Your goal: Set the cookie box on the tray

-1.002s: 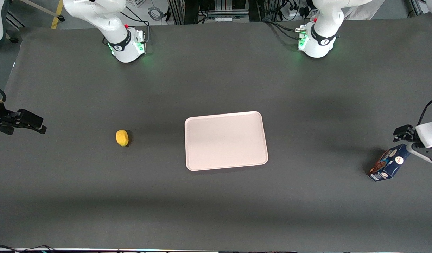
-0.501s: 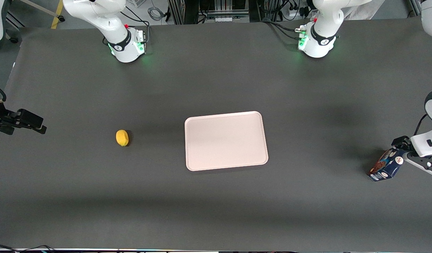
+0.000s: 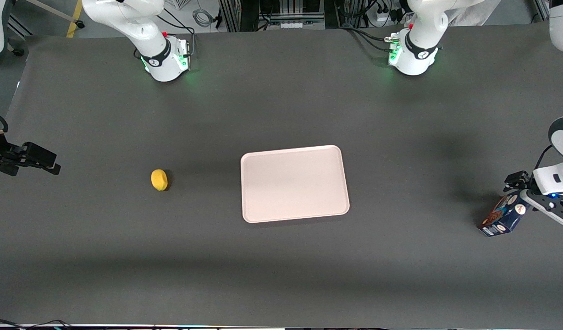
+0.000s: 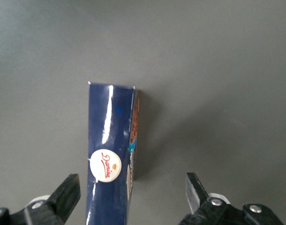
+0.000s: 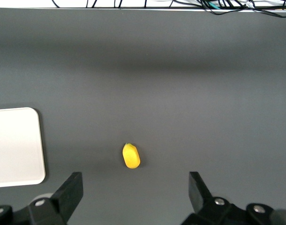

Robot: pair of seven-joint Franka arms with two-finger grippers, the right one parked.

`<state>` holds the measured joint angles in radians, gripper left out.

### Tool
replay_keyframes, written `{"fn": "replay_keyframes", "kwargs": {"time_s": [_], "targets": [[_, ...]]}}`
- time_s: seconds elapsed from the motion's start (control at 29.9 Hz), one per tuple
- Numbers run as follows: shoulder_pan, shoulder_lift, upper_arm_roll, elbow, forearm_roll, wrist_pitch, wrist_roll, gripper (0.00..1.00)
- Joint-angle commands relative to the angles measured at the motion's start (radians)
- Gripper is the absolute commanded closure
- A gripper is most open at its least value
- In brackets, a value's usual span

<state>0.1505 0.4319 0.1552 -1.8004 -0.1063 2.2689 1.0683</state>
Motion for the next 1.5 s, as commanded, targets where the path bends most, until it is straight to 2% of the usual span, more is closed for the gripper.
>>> {"fn": "replay_keyframes", "kwargs": {"time_s": [0.0,1.47], "targets": [[-0.003,0.005,0.009,-0.027,-0.024,0.070,0.022,0.00],[-0.005,0.103,0.007,-0.066,-0.030,0.242,0.013,0.00]]}}
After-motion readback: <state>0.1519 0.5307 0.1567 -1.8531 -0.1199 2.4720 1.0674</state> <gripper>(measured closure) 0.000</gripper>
